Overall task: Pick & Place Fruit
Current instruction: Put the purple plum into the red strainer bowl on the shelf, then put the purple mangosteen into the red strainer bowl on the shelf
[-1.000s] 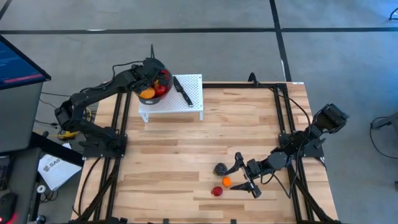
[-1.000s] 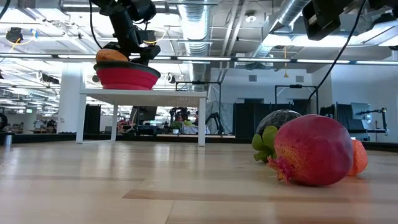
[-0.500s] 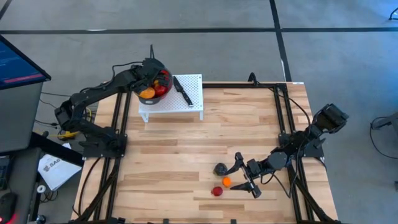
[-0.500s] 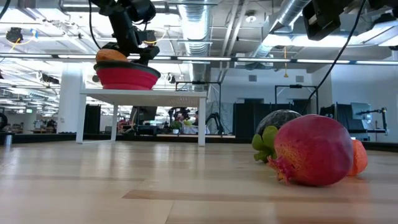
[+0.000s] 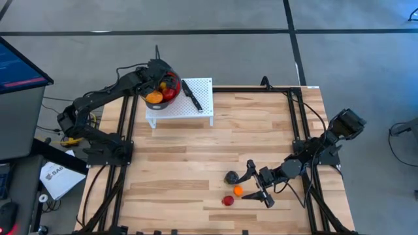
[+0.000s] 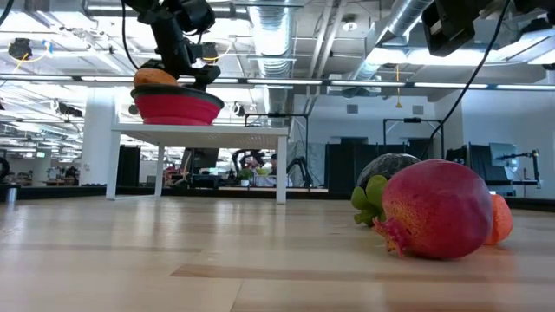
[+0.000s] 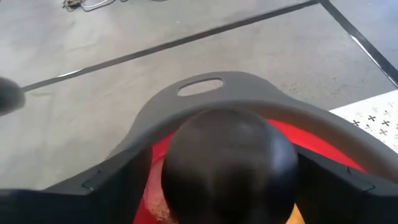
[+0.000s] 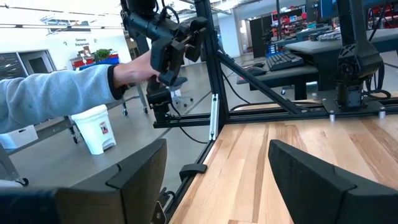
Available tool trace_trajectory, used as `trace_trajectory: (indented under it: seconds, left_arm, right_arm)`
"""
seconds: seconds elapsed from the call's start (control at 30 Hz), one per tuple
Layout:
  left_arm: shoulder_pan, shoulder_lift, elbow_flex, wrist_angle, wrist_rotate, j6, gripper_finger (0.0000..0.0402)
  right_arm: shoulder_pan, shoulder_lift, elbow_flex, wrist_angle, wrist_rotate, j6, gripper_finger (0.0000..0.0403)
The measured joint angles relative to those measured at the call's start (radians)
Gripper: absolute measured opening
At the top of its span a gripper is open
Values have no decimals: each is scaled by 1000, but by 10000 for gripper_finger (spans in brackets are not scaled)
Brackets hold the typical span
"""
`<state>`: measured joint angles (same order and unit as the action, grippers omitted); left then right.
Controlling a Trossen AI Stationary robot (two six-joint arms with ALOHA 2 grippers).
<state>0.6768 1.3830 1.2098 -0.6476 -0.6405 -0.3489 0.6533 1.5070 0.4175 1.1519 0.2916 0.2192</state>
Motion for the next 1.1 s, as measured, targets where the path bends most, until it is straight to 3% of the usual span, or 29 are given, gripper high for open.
trace_trajectory:
  seconds: [0.5,0.73,0.9,1.1]
  left_arm:
    - [4,0,0,63,-10,5,336]
    - [-61,-68,0,74,-10,108,329]
    - [-200,-175,0,82,-14,134,321]
    - [-567,-200,1,101,-59,107,302]
  right_arm:
    - [0,0,0,0,0,18,276]
    - [0,0,0,-19,3,18,276]
    - [0,2,0,-39,27,-4,276]
    - [8,83,0,84,28,-113,276]
